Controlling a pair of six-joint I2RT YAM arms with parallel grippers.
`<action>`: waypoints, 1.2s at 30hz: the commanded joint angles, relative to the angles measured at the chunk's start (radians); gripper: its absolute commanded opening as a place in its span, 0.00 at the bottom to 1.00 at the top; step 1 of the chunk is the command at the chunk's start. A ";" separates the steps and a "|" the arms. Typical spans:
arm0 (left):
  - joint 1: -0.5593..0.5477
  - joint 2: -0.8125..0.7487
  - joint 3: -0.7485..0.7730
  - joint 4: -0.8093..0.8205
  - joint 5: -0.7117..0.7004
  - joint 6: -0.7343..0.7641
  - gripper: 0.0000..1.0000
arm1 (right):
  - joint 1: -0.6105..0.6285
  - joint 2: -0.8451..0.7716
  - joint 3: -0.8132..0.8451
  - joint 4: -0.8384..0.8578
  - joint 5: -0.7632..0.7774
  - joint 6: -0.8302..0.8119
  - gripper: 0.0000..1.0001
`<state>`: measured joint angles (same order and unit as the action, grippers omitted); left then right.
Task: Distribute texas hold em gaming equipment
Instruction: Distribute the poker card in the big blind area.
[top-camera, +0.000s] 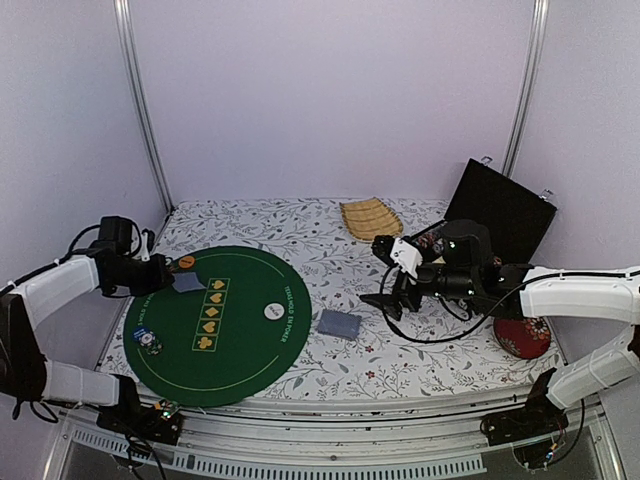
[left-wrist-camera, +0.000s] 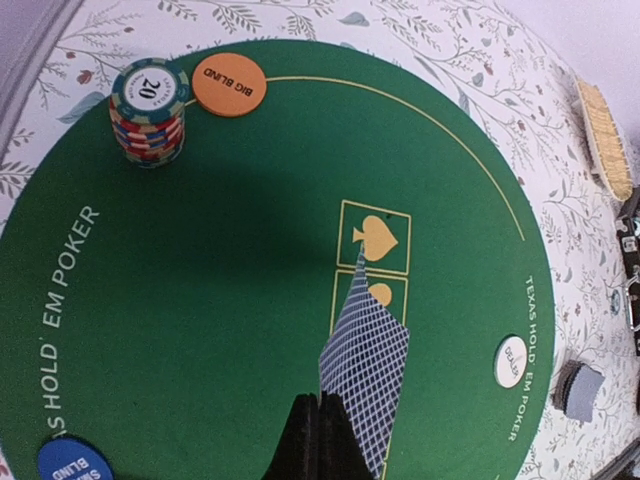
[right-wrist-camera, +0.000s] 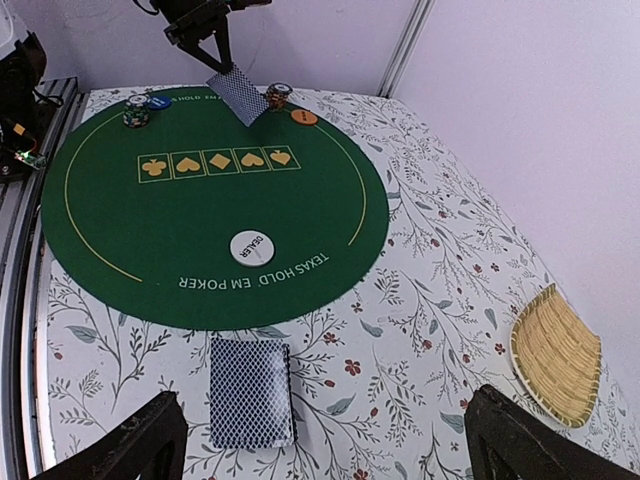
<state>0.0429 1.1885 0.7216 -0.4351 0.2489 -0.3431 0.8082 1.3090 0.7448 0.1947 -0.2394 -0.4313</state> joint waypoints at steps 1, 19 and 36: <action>0.045 -0.011 -0.034 0.093 0.031 -0.026 0.00 | -0.008 -0.015 -0.007 0.021 -0.010 -0.010 0.99; -0.064 0.458 0.073 0.712 -0.120 -0.426 0.00 | -0.013 -0.016 -0.006 0.013 0.001 -0.021 0.99; -0.123 0.816 0.262 0.758 -0.335 -0.683 0.00 | -0.015 -0.036 -0.011 -0.015 0.025 -0.026 0.99</action>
<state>-0.0673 1.9671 0.9493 0.3237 -0.0437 -0.9909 0.7979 1.3033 0.7444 0.1867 -0.2295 -0.4492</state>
